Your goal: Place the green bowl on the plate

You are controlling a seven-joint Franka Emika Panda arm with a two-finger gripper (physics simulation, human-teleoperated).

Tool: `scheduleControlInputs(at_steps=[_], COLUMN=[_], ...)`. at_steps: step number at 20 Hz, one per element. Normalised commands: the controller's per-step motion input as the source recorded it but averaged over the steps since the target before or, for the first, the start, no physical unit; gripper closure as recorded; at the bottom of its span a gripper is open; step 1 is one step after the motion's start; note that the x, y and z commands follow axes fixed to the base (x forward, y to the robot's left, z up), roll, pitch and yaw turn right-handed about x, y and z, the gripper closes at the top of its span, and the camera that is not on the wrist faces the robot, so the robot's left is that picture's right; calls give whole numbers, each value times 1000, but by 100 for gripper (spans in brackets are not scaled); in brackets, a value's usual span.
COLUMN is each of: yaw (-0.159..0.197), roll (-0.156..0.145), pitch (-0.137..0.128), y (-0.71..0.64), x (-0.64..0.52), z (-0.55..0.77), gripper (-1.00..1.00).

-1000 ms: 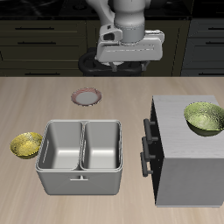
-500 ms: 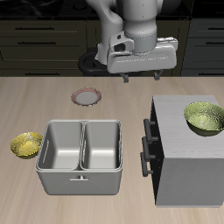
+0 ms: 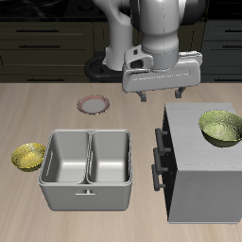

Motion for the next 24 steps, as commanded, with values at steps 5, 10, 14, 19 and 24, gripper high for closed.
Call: scheduleControlInputs(at_steps=[5, 10, 14, 19, 24], yaw=[7, -10, -7, 1, -18], roll=[23, 10, 15, 18, -10], pitch=[1, -6, 1, -4, 2], y=[157, 107, 280, 148, 81], x=[174, 128, 158, 79, 121], z=[26, 72, 58, 73, 91], gripper=[-100, -100, -100, -100, -100])
